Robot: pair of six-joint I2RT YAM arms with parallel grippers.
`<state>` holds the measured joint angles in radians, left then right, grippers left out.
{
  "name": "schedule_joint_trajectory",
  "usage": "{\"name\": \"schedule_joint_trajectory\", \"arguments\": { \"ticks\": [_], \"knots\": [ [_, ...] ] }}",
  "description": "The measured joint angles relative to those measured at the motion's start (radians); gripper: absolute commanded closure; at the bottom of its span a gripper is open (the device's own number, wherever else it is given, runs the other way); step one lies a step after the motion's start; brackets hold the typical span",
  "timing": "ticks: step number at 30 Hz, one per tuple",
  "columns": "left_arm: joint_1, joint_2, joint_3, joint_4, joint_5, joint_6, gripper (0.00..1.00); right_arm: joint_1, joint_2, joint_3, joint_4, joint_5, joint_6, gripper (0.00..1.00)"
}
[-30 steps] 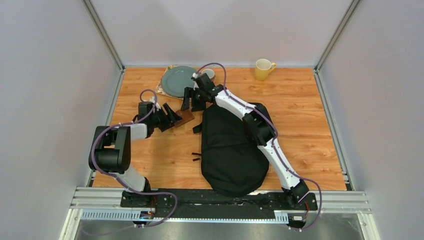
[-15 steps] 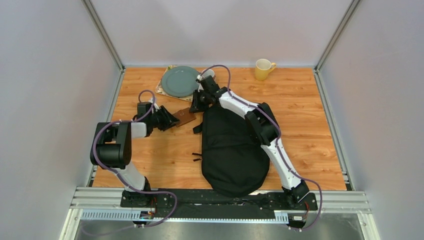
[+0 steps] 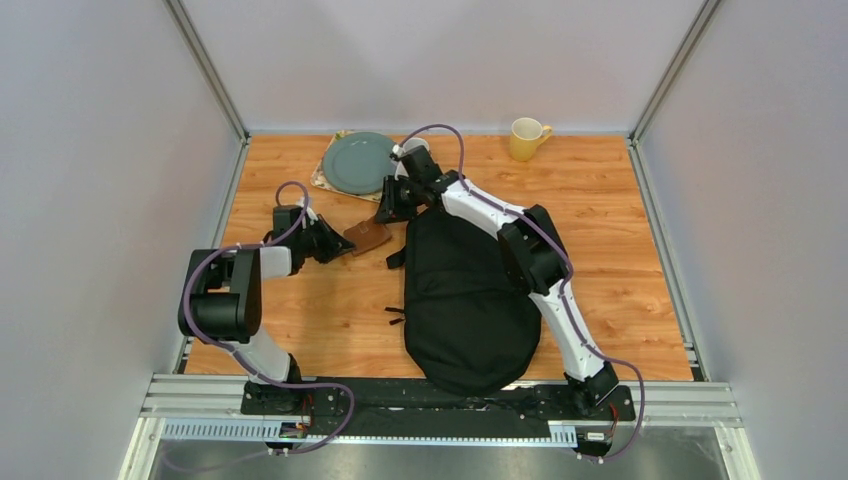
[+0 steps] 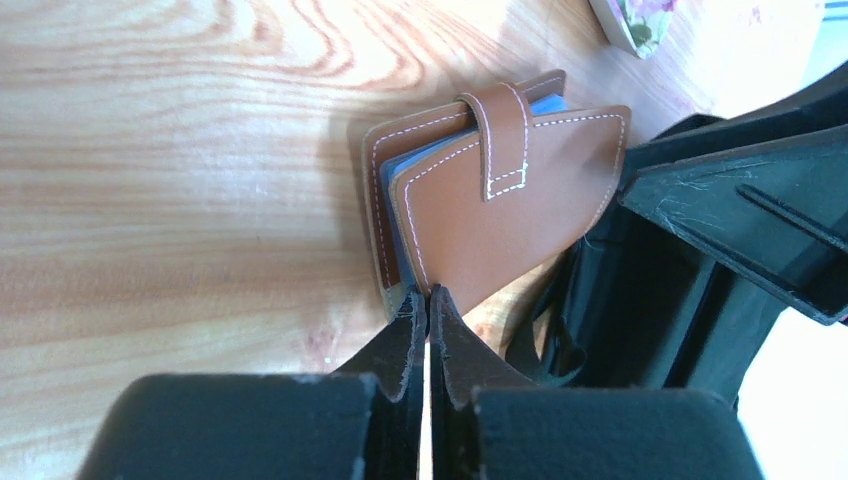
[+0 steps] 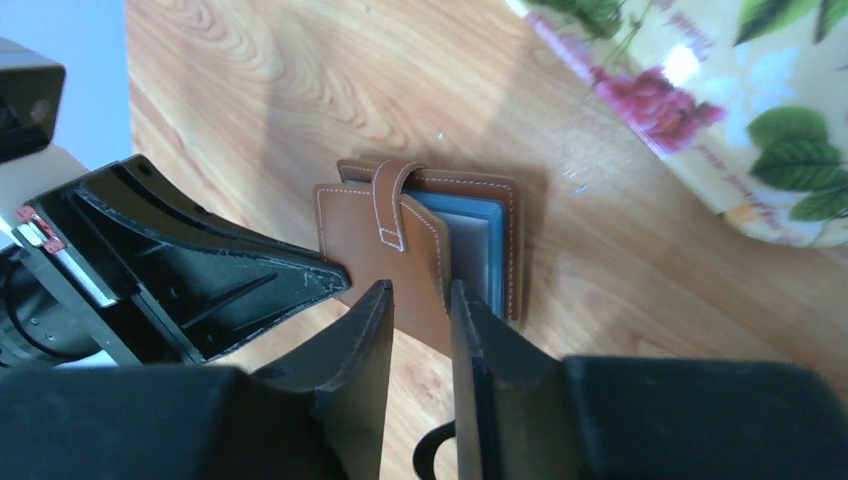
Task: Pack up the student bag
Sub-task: Pick up the stationery from the center of the board.
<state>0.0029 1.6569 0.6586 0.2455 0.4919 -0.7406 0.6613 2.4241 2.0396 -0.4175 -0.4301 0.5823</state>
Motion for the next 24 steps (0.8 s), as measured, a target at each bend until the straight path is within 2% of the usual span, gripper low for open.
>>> {"name": "schedule_joint_trajectory", "arguments": {
  "ticks": [1,4,9,14,20,24],
  "knots": [
    [-0.002,-0.013,-0.005,-0.003,0.000,0.005,1.00,0.002,-0.007,-0.006,0.001,-0.003,-0.002,0.55],
    [-0.003,-0.079,-0.031,-0.027,-0.004,0.025,1.00,0.014,-0.039,-0.044,-0.002,-0.004,-0.001,0.44],
    [-0.008,-0.256,-0.084,-0.069,-0.015,0.056,1.00,0.027,-0.137,-0.129,-0.011,0.013,-0.002,0.42],
    [-0.008,-0.463,-0.105,-0.130,-0.058,0.074,1.00,0.029,-0.340,-0.281,-0.007,0.027,0.008,0.41],
    [-0.008,-0.674,-0.142,-0.163,-0.099,0.027,1.00,0.039,-0.672,-0.601,0.149,0.019,0.105,0.40],
    [-0.008,-0.779,-0.212,-0.132,-0.077,-0.075,1.00,0.085,-0.793,-0.782,0.305,0.005,0.212,0.39]
  ]
}}
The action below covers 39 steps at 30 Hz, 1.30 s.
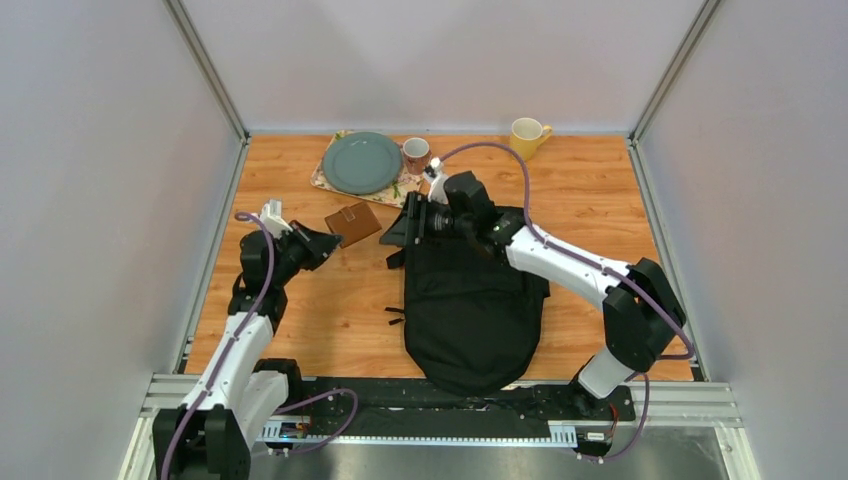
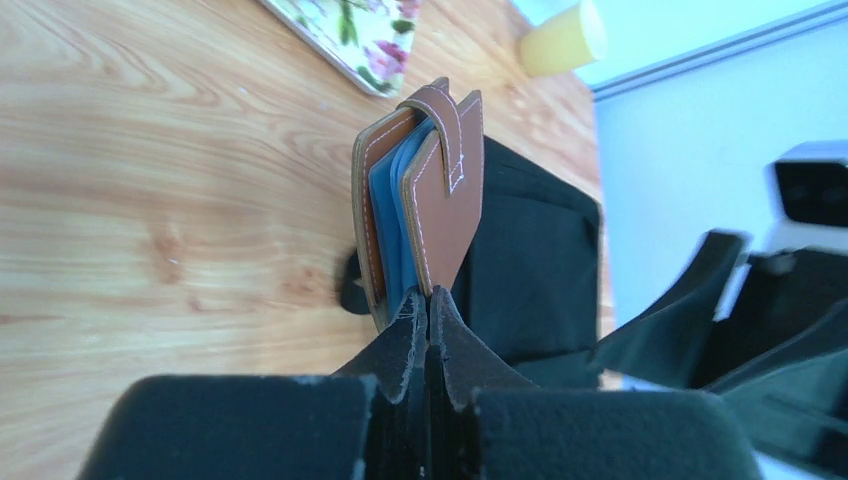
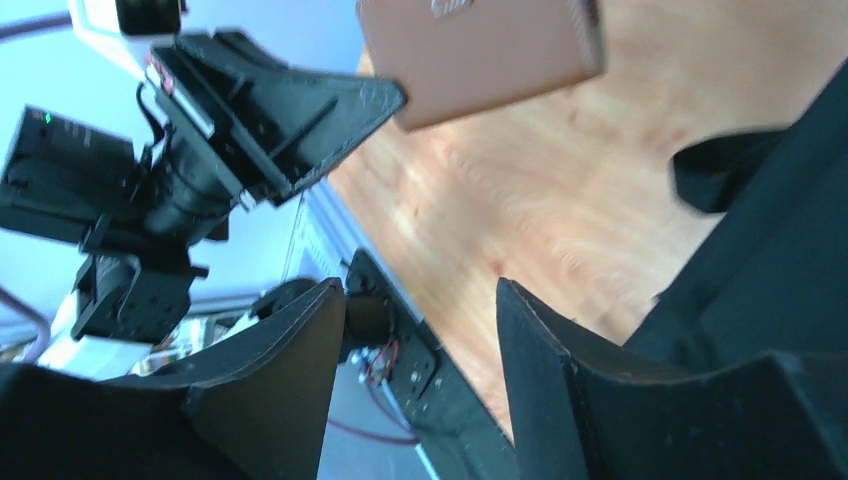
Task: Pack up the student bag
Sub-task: Pick up the stationery from the center of the board.
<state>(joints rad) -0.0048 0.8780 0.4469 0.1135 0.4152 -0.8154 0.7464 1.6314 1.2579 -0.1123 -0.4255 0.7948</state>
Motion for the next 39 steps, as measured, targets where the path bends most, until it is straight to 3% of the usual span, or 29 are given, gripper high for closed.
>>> {"name": "schedule_joint_trajectory", "arguments": {
  "ticks": [6,10,20,39],
  "knots": [
    [-0.001,-0.126,-0.135,0.128,0.070,-0.222,1.00,0.125,-0.078,-0.241,0.200,0.007,0.165,0.38],
    [-0.017,-0.214,-0.190,0.187,0.080,-0.334,1.00,0.142,-0.114,-0.307,0.273,0.031,0.233,0.36],
    [-0.111,-0.326,-0.228,0.247,0.046,-0.448,1.00,0.144,-0.149,-0.362,0.498,0.086,0.348,0.35],
    [-0.133,-0.439,-0.269,0.252,0.027,-0.547,1.00,0.142,-0.095,-0.336,0.561,0.144,0.386,0.39]
  ]
}}
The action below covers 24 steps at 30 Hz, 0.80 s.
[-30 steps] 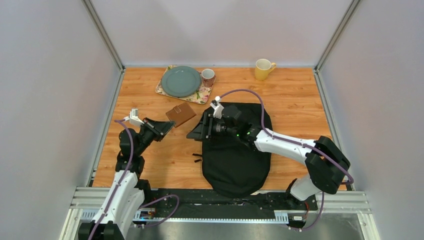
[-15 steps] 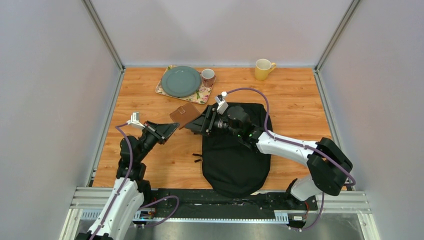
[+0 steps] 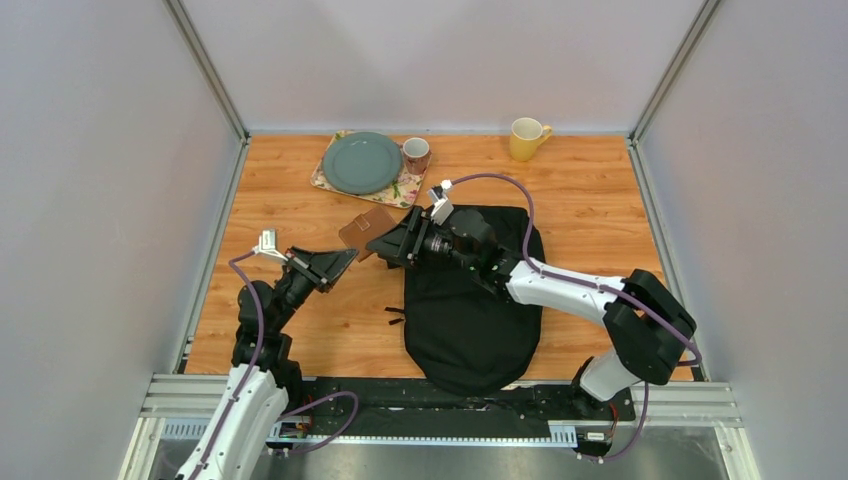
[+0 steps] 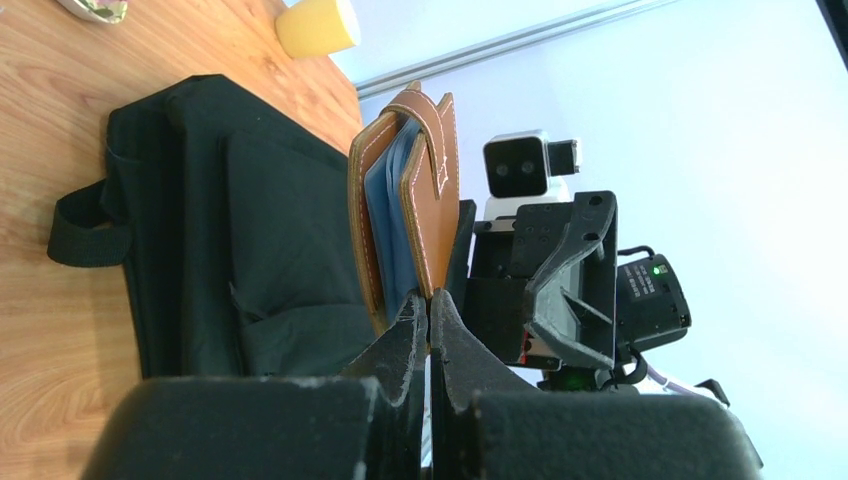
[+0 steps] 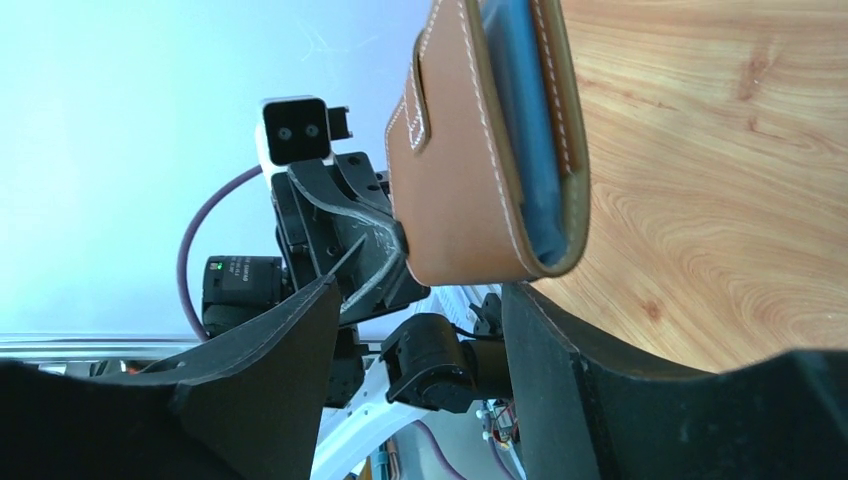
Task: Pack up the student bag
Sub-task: Pick up the stationery from the center of the board.
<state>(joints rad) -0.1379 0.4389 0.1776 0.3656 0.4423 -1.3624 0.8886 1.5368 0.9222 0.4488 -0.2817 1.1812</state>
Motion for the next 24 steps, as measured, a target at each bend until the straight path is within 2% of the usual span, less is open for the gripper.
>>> {"name": "schedule_joint_trajectory", "arguments": {
  "ticks": [5,14,15,18,20,21,24],
  "knots": [
    [-0.003,-0.025,-0.009,-0.002,0.001,-0.009,1.00,-0.009,0.003,0.004,0.014,0.002,0.000,0.47],
    [-0.012,-0.027,-0.010,0.002,0.013,-0.028,1.00,-0.023,0.055,0.009,0.043,0.002,0.001,0.51],
    [-0.013,-0.028,-0.013,0.007,0.016,-0.030,1.00,-0.023,0.057,0.010,0.043,0.002,0.001,0.56],
    [-0.017,-0.036,-0.024,0.012,0.020,-0.037,1.00,-0.027,0.062,0.016,0.051,0.001,0.004,0.66],
    [-0.018,-0.041,-0.030,0.011,0.019,-0.039,1.00,-0.027,0.063,0.016,0.063,0.001,0.005,0.68],
    [-0.018,-0.043,-0.032,0.011,0.019,-0.040,1.00,-0.028,0.063,0.016,0.066,0.000,0.005,0.79],
    [-0.018,-0.038,-0.033,0.012,0.021,-0.042,0.98,-0.031,0.063,0.016,0.083,-0.006,0.007,0.95]
  ]
}}
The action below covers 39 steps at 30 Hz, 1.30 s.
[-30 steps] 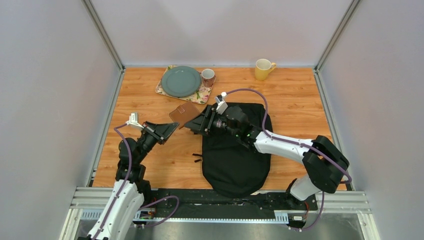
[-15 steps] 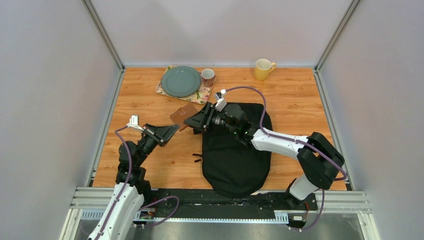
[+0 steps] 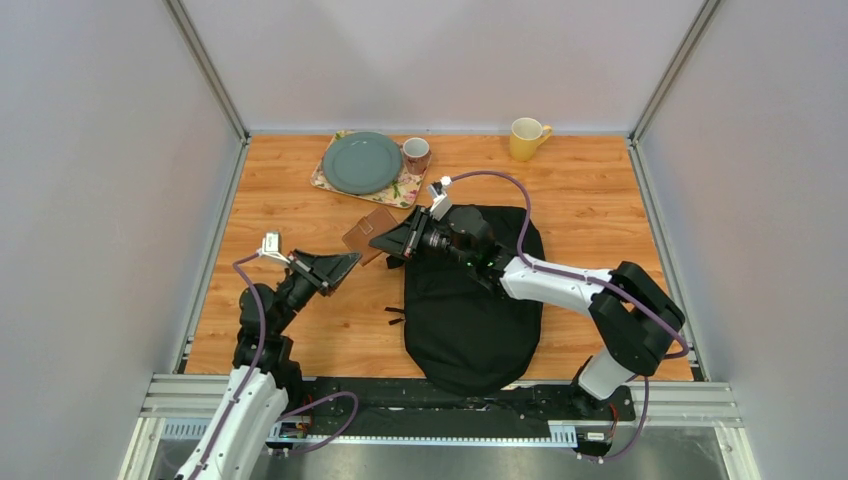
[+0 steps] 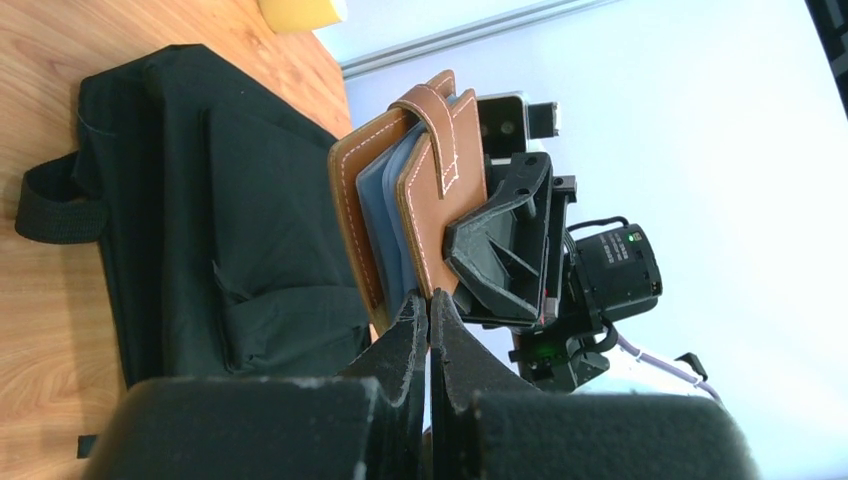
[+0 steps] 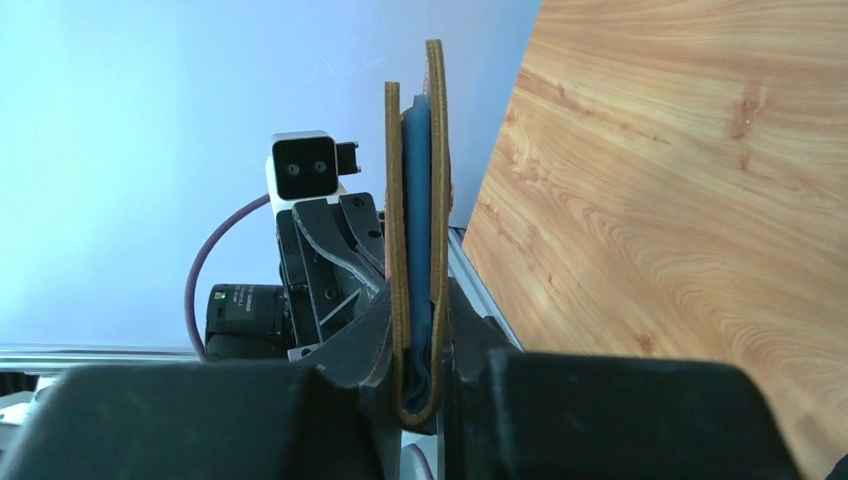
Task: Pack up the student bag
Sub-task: Pick up the stationery from the center of the board, then place the stationery in the student bag.
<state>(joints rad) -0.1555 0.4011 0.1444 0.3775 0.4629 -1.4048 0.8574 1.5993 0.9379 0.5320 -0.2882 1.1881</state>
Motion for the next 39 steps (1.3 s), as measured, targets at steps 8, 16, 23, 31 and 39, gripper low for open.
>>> {"name": "schedule_joint_trajectory", "arguments": {
  "ticks": [8,16,23,31,39],
  "knots": [
    [-0.001,0.085,0.075,-0.098,0.054,0.108,0.30,-0.022,-0.059,-0.030,-0.089,0.025,-0.073,1.00],
    [-0.148,0.317,0.386,-0.340,0.059,0.441,0.28,-0.045,-0.397,-0.097,-0.465,0.292,-0.219,1.00],
    [-0.410,0.708,0.706,-0.546,-0.084,0.802,0.25,-0.167,-0.838,-0.200,-0.856,0.571,-0.293,1.00],
    [-0.500,1.169,1.097,-0.700,-0.198,1.218,0.23,-0.192,-1.135,-0.182,-1.162,0.741,-0.353,1.00],
    [-0.557,1.392,1.224,-0.829,-0.248,1.498,0.22,-0.192,-1.148,-0.171,-1.273,0.751,-0.367,1.00]
  ]
}}
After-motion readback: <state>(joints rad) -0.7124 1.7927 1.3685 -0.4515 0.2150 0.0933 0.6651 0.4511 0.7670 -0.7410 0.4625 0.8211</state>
